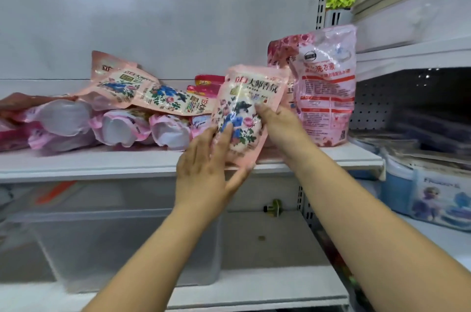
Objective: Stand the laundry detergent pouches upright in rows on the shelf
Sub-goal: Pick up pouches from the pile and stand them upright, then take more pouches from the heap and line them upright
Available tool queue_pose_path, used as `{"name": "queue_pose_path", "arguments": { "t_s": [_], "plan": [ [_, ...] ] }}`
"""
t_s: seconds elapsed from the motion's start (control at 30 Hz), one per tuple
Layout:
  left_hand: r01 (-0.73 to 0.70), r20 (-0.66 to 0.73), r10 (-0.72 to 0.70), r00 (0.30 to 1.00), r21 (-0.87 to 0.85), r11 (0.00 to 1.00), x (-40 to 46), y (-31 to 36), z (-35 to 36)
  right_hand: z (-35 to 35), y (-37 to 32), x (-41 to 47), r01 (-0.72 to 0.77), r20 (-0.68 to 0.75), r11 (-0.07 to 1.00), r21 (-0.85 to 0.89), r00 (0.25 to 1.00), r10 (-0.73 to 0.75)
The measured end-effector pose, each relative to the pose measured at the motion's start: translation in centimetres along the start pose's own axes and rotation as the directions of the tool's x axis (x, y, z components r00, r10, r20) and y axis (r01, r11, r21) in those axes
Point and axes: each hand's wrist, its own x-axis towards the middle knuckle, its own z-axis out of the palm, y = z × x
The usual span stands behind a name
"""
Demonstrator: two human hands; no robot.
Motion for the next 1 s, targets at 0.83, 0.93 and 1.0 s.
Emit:
{"name": "queue_pose_path", "arguments": {
  "t_s": [0.83, 0.93, 1.0],
  "plan": [
    [-0.117, -0.182, 0.120, 0.976, 0.028, 0.993, -1.3, -0.6, 1.8, -10.7, 3.1, 2.7, 0.163, -0.679, 0.935, -0.314, 0.650, -0.341],
    [-0.117, -0.146, 0.118, 0.982, 0.016, 0.993, -1.3, -0.6, 1.4, -10.7, 3.4, 1.7, 0.203, -0.700, 0.867, -0.454, 0.521, -0.489],
    [-0.112, -0.125, 0.114, 0.986, 0.024, 0.993, -1.4, -0.6, 1.3, -9.9, 2.9, 0.7, 0.309, -0.638, 0.784, -0.538, 0.459, -0.618]
  ]
}}
